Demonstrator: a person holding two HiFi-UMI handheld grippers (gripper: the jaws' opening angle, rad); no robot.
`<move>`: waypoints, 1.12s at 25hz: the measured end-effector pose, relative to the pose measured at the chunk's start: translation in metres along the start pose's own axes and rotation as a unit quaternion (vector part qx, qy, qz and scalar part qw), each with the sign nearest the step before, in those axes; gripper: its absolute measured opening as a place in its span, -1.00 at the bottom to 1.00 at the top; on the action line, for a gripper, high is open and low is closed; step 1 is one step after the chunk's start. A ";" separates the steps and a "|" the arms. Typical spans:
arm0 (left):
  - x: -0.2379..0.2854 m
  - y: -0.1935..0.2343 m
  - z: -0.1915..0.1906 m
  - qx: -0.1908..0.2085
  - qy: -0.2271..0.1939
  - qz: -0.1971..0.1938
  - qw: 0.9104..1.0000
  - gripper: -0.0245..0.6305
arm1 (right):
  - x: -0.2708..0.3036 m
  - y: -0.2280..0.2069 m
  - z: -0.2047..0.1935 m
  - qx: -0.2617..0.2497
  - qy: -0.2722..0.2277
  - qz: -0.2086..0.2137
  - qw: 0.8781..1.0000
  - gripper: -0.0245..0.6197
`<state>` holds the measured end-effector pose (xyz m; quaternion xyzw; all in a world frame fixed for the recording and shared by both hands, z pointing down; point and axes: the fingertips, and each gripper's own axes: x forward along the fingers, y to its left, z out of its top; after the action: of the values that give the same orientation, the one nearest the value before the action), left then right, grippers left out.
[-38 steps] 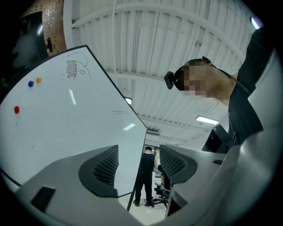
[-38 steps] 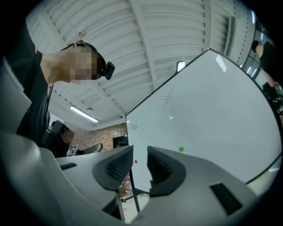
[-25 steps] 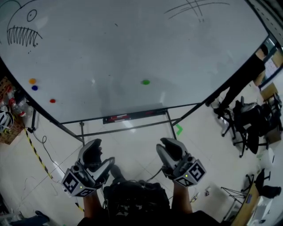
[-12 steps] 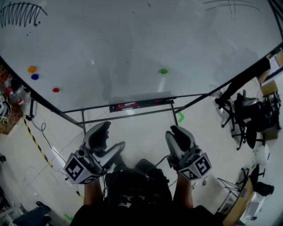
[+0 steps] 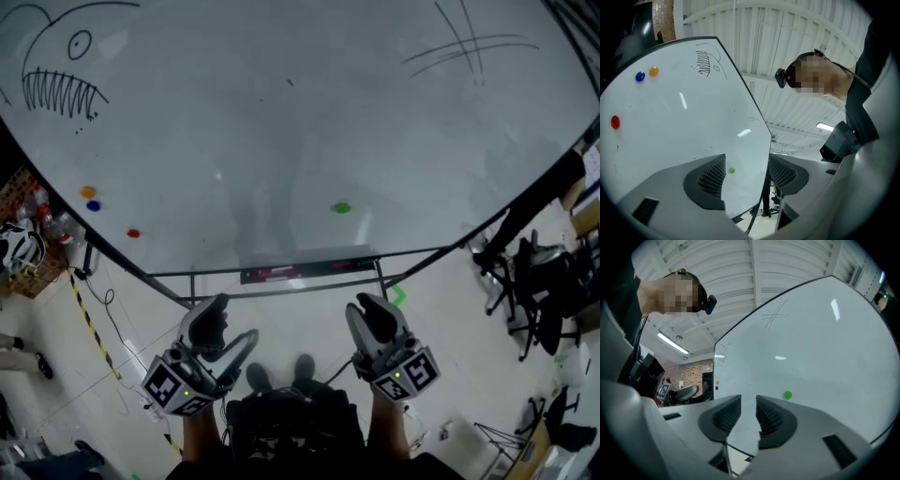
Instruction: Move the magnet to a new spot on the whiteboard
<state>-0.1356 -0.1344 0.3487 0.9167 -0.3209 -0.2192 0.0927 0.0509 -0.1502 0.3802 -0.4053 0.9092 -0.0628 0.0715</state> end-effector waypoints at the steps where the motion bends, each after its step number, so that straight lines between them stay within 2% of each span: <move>1: 0.004 -0.002 0.001 0.002 0.001 0.004 1.000 -0.07 | 0.000 -0.006 0.004 -0.005 -0.004 0.001 1.000 -0.53; 5: 0.014 -0.007 0.004 0.012 0.012 0.020 1.000 -0.07 | 0.000 -0.029 0.015 -0.009 -0.023 0.003 1.000 -0.53; 11: 0.029 -0.009 -0.002 0.021 0.026 0.032 0.999 -0.07 | 0.004 -0.042 0.017 -0.048 -0.024 0.006 0.999 -0.53; 17: 0.039 -0.007 -0.005 0.032 0.033 0.042 0.998 -0.07 | 0.009 -0.054 0.012 -0.040 -0.018 0.009 0.999 -0.53; 20: 0.046 -0.008 0.001 0.027 0.023 0.044 0.998 -0.07 | 0.009 -0.057 0.010 -0.043 -0.011 0.012 0.999 -0.53; 24: 0.038 0.002 -0.009 0.025 0.036 0.057 0.997 -0.07 | 0.012 -0.054 0.007 -0.042 0.000 0.014 0.999 -0.53; 28: 0.035 0.005 -0.005 0.018 0.027 0.049 0.998 -0.07 | 0.016 -0.052 0.005 -0.048 0.001 0.009 0.999 -0.53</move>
<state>-0.1109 -0.1600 0.3429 0.9070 -0.3668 -0.1836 0.0957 0.0796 -0.1970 0.3826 -0.3999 0.9149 -0.0189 0.0522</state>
